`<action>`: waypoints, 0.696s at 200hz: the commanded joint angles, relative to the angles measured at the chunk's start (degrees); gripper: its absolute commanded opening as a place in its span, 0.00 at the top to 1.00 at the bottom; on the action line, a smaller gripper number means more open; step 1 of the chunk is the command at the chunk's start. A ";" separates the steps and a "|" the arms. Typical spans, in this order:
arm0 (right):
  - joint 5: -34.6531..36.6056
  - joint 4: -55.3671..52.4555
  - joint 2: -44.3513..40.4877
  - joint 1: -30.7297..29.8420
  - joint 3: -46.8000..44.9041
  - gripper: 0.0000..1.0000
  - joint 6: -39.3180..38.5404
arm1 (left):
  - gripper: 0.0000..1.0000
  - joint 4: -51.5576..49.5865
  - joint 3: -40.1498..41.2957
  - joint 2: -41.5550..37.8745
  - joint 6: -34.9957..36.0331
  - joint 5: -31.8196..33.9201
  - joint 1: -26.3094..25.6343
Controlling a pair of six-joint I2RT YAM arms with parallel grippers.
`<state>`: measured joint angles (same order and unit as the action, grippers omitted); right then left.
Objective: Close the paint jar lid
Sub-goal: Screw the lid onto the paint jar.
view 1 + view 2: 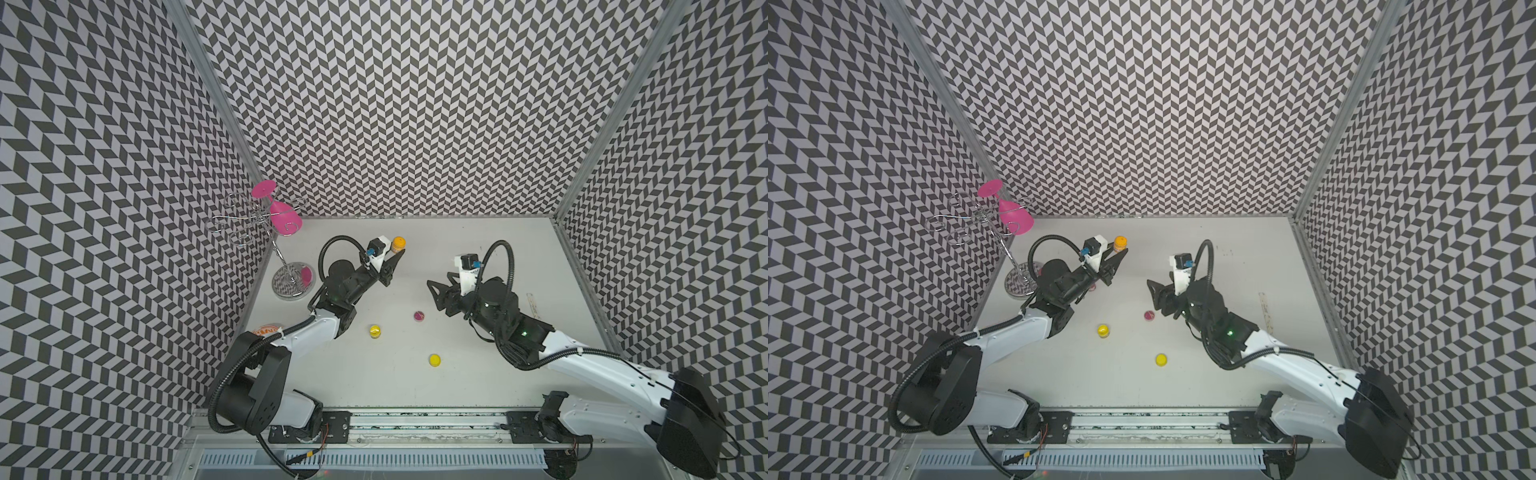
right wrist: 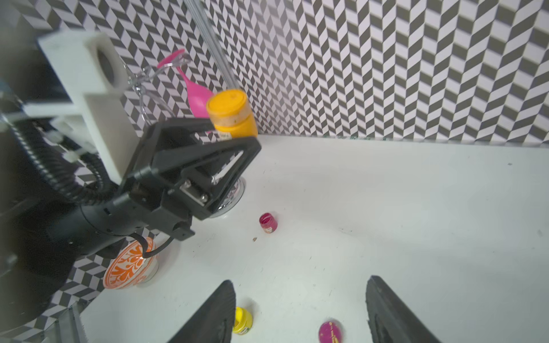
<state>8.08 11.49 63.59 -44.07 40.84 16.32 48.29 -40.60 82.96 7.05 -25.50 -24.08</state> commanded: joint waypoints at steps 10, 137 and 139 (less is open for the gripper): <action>-16.40 8.96 -3.94 8.74 -2.05 0.31 -9.68 | 0.73 0.49 -4.64 4.66 -3.23 -26.64 0.60; -44.44 12.93 0.33 10.76 1.76 0.38 -26.01 | 0.73 -5.81 -7.02 7.44 2.33 -41.20 -2.14; -44.46 12.94 0.51 10.76 1.83 0.38 -25.93 | 0.73 -5.68 -6.97 7.45 2.17 -41.17 -2.17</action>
<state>-31.57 19.88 62.70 -33.56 41.80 -7.81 42.78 -46.00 90.04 8.47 -63.75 -25.69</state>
